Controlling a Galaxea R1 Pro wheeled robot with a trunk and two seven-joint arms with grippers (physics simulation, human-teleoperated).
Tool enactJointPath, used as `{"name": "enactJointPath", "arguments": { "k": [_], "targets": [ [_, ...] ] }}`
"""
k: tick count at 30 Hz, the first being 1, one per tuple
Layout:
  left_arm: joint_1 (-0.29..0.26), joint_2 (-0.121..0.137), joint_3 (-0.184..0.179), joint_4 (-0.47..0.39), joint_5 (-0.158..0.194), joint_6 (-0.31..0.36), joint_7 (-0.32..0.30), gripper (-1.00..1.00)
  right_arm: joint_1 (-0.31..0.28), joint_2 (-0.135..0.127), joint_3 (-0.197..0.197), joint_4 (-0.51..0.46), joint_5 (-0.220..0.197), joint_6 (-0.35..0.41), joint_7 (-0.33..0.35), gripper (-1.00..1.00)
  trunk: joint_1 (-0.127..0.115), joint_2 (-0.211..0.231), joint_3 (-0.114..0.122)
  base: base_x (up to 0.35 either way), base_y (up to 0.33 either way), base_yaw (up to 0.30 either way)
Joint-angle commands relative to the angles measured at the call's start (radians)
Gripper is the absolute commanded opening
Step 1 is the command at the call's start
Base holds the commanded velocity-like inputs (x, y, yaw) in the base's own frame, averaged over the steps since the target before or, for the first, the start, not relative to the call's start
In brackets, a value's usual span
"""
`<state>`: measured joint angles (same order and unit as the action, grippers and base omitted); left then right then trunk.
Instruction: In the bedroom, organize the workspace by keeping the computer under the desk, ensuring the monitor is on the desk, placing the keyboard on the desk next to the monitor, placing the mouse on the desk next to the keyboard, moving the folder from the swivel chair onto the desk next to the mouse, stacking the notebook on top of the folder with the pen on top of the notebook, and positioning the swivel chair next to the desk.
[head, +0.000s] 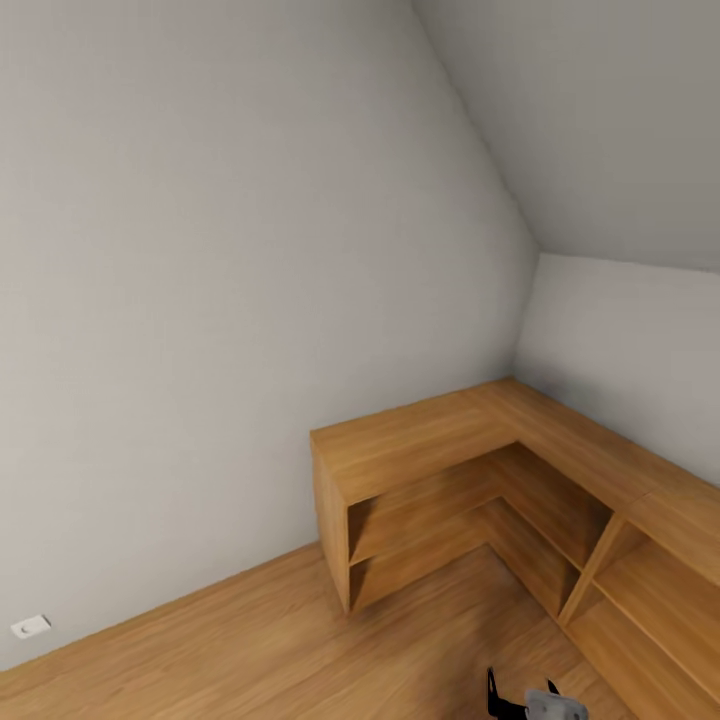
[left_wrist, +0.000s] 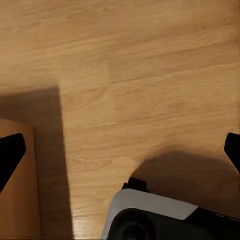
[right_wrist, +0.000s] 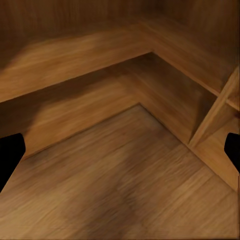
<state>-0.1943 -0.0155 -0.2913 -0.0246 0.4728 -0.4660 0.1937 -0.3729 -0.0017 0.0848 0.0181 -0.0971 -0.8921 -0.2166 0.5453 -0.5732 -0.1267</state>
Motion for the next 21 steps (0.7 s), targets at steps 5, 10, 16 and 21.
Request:
{"name": "enactJointPath", "arguments": {
  "k": [5,10,16,21],
  "targets": [
    [-0.001,0.001,0.004,-0.001,0.004,0.053,-0.018,1.0,-0.001,0.0,0.009,0.003,-0.009,-0.003,0.001,1.0,0.0,-0.002,0.004,0.0,0.0,-0.194],
    [-0.001,-0.001,0.005,-0.001,0.003,0.059,-0.023,1.0,-0.001,0.001,0.01,0.003,-0.009,-0.002,0.001,1.0,0.0,-0.002,0.008,0.0,0.0,-0.143],
    [-0.001,-0.002,0.008,-0.001,0.003,0.058,-0.023,1.0,-0.001,0.002,0.009,0.003,-0.01,-0.001,0.001,1.0,0.0,-0.002,0.009,0.0,0.0,-0.023],
    [-0.001,-0.003,0.002,-0.002,-0.001,0.055,-0.023,1.0,-0.001,0.0,0.009,0.002,-0.009,-0.001,0.005,1.0,0.0,-0.002,0.008,0.0,0.0,-0.146]
  ]
}}
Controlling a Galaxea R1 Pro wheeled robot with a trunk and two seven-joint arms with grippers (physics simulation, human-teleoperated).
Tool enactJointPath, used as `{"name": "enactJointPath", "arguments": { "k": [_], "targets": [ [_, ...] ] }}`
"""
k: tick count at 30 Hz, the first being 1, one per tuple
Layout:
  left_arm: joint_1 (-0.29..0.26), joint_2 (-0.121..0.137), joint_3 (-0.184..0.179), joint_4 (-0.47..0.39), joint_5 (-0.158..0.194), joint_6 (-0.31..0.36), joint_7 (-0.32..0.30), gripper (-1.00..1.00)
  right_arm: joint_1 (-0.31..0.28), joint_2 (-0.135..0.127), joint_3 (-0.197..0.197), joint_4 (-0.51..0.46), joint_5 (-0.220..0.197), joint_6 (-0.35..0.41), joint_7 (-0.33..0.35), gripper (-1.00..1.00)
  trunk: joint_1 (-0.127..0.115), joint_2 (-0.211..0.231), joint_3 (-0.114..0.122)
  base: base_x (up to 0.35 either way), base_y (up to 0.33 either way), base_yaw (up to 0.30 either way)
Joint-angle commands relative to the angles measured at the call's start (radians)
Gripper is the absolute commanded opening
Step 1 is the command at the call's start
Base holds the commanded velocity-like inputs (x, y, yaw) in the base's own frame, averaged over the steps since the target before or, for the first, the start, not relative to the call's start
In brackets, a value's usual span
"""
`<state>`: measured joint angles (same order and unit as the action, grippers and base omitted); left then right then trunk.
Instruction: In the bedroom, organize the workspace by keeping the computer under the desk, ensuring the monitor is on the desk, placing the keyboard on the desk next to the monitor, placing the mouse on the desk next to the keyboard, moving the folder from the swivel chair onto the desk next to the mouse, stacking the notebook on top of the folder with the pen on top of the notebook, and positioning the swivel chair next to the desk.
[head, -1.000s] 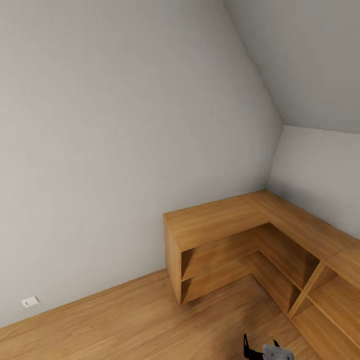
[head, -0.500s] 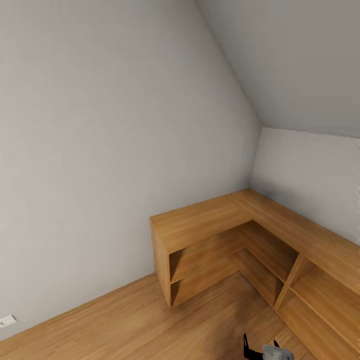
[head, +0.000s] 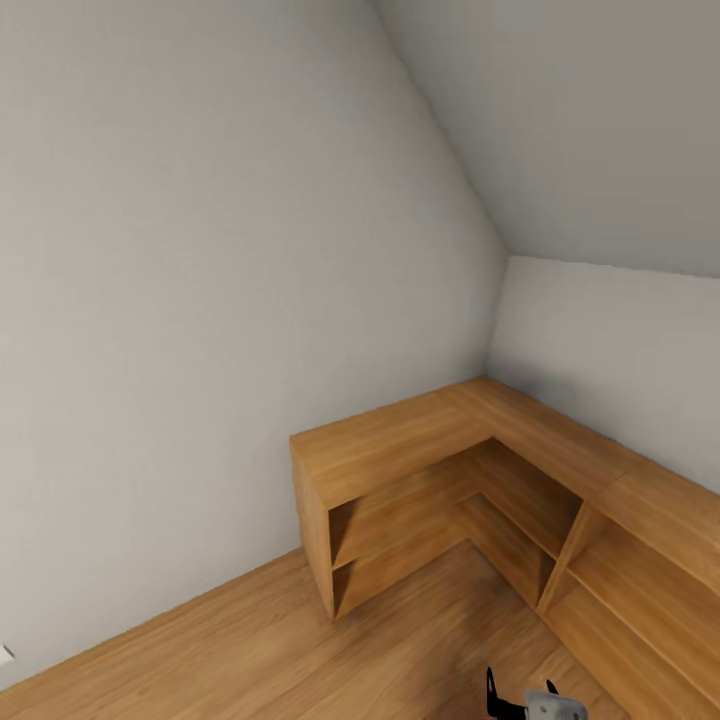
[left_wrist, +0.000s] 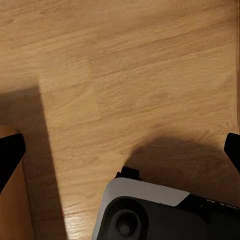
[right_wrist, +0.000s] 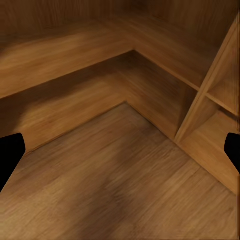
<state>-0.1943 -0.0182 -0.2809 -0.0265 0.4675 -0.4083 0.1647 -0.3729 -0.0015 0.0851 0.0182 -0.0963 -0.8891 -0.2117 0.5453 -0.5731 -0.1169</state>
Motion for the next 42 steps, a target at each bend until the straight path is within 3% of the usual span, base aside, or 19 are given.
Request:
{"name": "enactJointPath", "arguments": {
  "k": [1,5,14,17,31,42],
  "targets": [
    [-0.001,0.0,-0.009,0.0,0.004,-0.003,0.006,1.0,-0.001,0.0,0.009,0.002,-0.01,-0.004,0.002,1.0,0.0,-0.002,-0.002,0.0,0.0,-0.232],
    [-0.001,0.0,-0.006,-0.001,0.005,-0.022,0.006,1.0,-0.001,-0.001,0.009,0.002,-0.01,-0.004,0.021,1.0,0.0,-0.002,-0.004,0.0,0.0,-0.25],
    [-0.001,-0.006,-0.004,0.0,0.008,-0.21,0.017,1.0,-0.001,-0.002,0.009,0.002,-0.01,-0.004,0.041,1.0,0.0,-0.002,-0.004,0.0,0.0,-0.282],
    [-0.001,-0.007,-0.003,0.0,0.009,-0.236,0.018,1.0,-0.001,-0.002,0.01,0.002,-0.01,-0.004,0.042,1.0,0.0,-0.002,-0.004,0.0,0.0,-0.289],
    [-0.001,-0.007,-0.003,0.0,0.007,-0.25,0.01,1.0,-0.001,-0.006,0.01,0.002,-0.01,-0.002,0.084,1.0,0.0,-0.002,-0.004,0.005,0.002,-0.29],
    [-0.001,-0.006,-0.004,0.0,0.008,-0.25,0.013,1.0,-0.001,-0.006,0.01,0.002,-0.01,-0.002,0.086,1.0,0.0,-0.002,-0.004,0.265,0.119,-0.291]
  ]
}}
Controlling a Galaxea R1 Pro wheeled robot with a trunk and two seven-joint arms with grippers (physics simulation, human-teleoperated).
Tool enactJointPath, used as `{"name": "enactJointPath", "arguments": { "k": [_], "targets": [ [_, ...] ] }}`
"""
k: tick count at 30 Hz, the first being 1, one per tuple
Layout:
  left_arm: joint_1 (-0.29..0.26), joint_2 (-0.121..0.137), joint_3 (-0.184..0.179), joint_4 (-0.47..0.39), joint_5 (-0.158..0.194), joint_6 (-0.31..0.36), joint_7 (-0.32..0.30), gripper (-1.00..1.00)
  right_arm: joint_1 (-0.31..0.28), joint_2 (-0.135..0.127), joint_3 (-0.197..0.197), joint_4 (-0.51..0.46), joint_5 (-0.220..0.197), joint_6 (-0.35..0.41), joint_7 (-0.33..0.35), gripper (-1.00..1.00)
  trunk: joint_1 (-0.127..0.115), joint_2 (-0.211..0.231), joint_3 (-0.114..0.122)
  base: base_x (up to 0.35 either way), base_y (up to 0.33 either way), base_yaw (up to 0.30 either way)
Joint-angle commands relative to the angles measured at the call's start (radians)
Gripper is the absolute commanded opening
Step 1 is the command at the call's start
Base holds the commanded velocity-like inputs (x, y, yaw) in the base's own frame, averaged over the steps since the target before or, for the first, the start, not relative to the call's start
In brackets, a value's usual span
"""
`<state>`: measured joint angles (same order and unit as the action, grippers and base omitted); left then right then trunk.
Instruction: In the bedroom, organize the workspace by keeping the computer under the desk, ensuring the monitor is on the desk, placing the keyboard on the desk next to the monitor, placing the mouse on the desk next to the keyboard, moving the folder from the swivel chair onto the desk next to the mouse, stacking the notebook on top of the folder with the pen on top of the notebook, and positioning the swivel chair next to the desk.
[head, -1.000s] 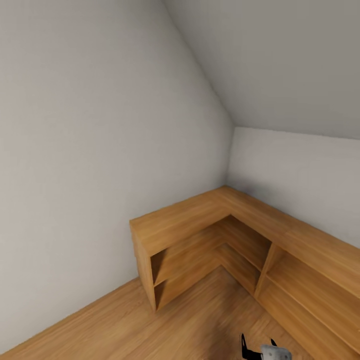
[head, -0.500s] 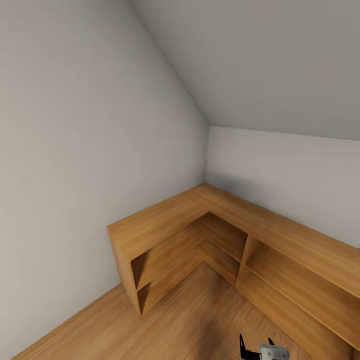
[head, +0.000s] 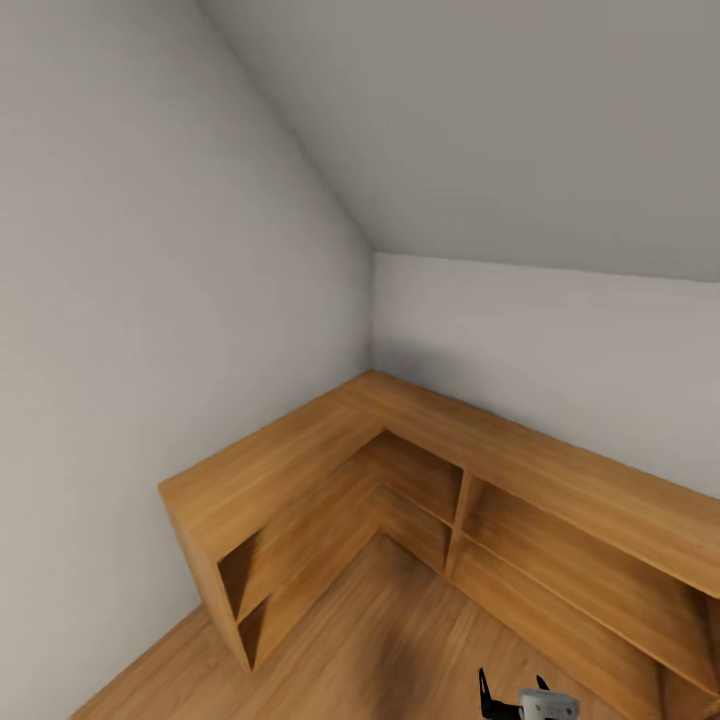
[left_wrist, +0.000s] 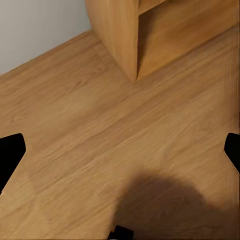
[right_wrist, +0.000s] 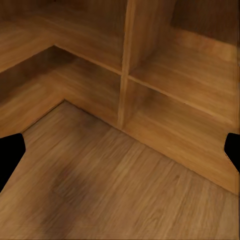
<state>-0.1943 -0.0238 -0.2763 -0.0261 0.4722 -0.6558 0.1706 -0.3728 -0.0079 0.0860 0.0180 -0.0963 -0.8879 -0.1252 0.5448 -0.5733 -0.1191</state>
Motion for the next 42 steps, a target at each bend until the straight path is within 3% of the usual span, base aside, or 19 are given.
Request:
{"name": "enactJointPath", "arguments": {
  "k": [1,16,42],
  "targets": [
    [-0.001,0.0,-0.009,0.0,0.003,-0.002,0.007,1.0,-0.001,0.0,0.009,0.002,-0.01,-0.004,-0.001,1.0,0.001,-0.001,-0.002,0.318,0.03,-0.291],
    [-0.001,0.0,-0.009,0.0,0.002,-0.001,0.005,1.0,-0.001,0.0,0.009,0.002,-0.01,-0.005,-0.001,1.0,0.001,-0.001,-0.002,0.254,0.164,-0.291],
    [-0.001,0.001,-0.009,0.0,0.003,-0.001,0.007,1.0,-0.001,0.0,0.009,0.002,-0.01,-0.005,-0.001,1.0,0.001,-0.001,-0.002,-0.025,0.075,-0.291]
  ]
}}
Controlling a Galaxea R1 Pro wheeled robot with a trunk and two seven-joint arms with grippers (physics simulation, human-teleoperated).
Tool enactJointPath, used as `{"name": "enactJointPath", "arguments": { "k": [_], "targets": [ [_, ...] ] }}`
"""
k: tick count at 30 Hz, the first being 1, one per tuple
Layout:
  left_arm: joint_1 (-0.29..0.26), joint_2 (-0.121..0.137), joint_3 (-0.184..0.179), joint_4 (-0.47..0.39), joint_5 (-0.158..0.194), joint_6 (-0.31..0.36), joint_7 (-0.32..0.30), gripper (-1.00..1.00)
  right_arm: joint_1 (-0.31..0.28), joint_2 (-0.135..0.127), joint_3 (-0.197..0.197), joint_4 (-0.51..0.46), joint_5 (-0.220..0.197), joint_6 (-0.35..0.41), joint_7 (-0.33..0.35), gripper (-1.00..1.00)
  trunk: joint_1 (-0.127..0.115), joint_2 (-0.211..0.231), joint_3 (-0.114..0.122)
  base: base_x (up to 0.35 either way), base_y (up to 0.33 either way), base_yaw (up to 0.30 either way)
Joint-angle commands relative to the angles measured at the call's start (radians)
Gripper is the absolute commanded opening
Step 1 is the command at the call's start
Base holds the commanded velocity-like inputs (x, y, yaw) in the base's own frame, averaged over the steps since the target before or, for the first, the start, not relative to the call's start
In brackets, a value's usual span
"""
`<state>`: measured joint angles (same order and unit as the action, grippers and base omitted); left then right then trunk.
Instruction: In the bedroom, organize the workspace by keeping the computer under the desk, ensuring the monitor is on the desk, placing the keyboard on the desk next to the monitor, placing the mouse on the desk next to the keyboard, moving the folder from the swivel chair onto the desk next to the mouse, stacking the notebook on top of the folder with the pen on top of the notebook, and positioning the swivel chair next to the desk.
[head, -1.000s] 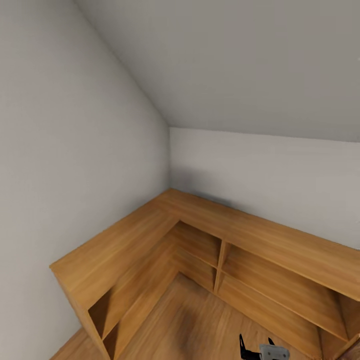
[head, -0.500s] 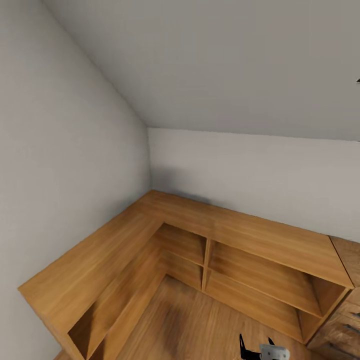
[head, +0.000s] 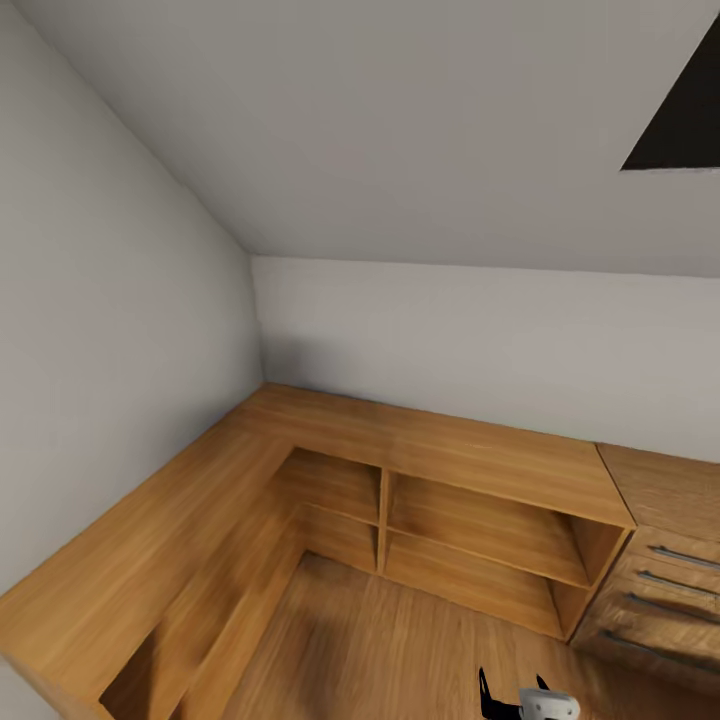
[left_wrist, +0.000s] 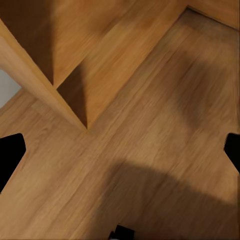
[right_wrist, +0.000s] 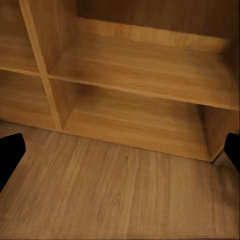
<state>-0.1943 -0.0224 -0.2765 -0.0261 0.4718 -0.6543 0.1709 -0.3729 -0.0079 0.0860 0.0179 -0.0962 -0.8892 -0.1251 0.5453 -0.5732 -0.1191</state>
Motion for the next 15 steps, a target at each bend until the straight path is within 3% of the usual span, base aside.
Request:
{"name": "enactJointPath", "arguments": {
  "k": [1,15],
  "targets": [
    [0.0,0.0,-0.009,0.0,0.003,-0.002,0.007,1.0,-0.001,0.0,0.009,0.002,-0.01,-0.004,-0.001,1.0,0.0,-0.002,-0.002,-0.006,0.151,-0.291],
    [0.0,0.001,-0.009,0.0,0.004,-0.002,0.007,1.0,-0.001,0.0,0.009,0.002,-0.01,-0.003,-0.001,1.0,0.0,-0.002,-0.002,-0.007,0.177,-0.291]
  ]
}}
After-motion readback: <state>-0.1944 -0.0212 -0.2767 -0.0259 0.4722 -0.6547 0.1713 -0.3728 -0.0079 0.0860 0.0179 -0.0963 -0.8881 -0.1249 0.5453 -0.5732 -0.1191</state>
